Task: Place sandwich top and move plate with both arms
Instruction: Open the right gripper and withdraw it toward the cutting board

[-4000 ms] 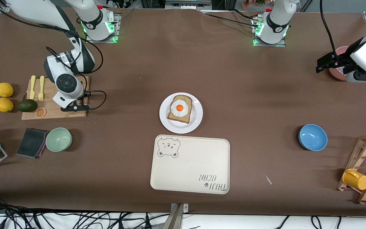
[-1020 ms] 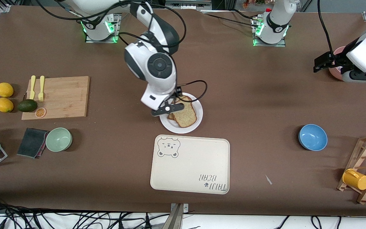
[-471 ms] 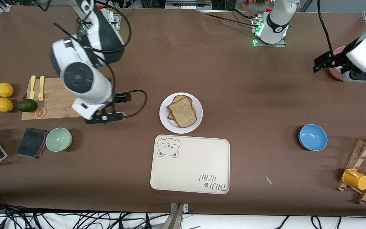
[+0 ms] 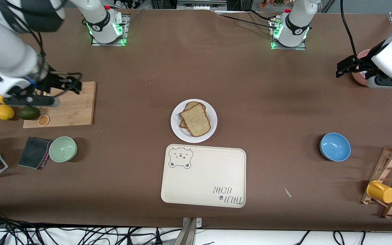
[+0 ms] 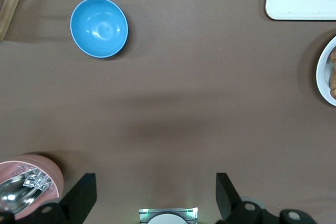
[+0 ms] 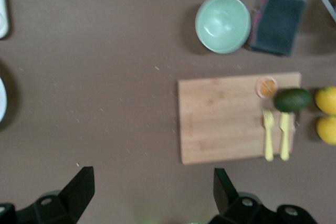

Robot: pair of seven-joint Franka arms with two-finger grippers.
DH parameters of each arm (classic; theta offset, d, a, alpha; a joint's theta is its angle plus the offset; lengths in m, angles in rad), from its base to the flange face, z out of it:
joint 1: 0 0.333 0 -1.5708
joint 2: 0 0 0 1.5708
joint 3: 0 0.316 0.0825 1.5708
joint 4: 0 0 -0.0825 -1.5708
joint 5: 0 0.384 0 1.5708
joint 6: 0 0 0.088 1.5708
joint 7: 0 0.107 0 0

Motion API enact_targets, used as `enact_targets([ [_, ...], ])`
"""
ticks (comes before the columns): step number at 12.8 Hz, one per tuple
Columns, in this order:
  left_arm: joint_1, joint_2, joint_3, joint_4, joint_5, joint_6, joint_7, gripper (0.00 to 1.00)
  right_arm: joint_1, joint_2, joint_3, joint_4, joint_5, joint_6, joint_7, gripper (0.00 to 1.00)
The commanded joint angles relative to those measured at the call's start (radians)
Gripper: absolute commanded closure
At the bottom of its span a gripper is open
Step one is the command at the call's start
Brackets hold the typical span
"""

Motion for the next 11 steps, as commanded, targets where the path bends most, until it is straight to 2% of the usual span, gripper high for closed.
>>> enact_targets([
  [1, -0.003, 0.005, 0.000, 0.019, 0.003, -0.009, -0.012, 0.00, -0.006, -0.041, -0.060, -0.014, 0.032, -0.035, -0.067, 0.00],
  [4, -0.008, 0.014, 0.001, 0.026, 0.003, -0.003, -0.011, 0.00, -0.055, -0.042, -0.062, 0.005, 0.099, -0.028, -0.073, 0.00],
  [7, -0.005, 0.074, 0.001, 0.088, 0.003, -0.003, 0.000, 0.00, -0.069, -0.038, -0.064, 0.005, 0.105, -0.021, -0.117, 0.00],
  [11, -0.008, 0.100, 0.002, 0.068, 0.010, 0.016, 0.000, 0.00, -0.066, -0.035, -0.064, 0.005, 0.104, -0.007, -0.108, 0.00],
])
